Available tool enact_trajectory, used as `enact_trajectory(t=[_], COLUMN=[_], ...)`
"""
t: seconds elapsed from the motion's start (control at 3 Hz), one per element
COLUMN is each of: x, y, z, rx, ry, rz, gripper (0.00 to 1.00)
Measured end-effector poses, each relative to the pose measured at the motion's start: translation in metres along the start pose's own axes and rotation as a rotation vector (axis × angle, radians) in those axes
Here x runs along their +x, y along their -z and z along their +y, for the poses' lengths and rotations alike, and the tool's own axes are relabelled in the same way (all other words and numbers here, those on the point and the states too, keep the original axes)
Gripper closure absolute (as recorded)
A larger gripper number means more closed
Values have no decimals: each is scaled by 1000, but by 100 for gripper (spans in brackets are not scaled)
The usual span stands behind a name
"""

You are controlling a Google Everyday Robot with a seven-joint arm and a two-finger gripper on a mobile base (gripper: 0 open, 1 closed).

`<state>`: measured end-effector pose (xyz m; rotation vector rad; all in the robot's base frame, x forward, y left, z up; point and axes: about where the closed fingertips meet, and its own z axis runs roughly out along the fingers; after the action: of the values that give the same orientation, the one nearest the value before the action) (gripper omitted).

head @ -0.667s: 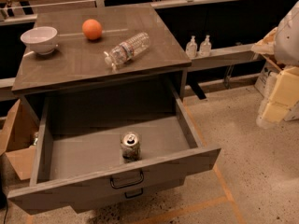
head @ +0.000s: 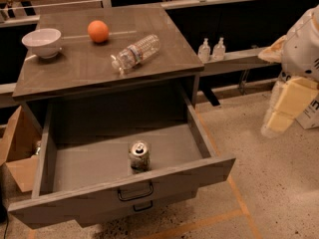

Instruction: Pick 7up can from top drawer and place on counter

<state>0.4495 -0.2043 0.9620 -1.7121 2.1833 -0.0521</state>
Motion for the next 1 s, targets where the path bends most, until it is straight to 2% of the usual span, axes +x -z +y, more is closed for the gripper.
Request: enact_trajectory(t=[0.33, 0.67, 1.0], x=[-25, -55, -80], y=[-38, -78, -118], z=[-6, -11, -9], rx=[-28, -84, -134], ry=[36, 83, 133], rz=[-100, -217, -284], gripper=[0, 0, 0])
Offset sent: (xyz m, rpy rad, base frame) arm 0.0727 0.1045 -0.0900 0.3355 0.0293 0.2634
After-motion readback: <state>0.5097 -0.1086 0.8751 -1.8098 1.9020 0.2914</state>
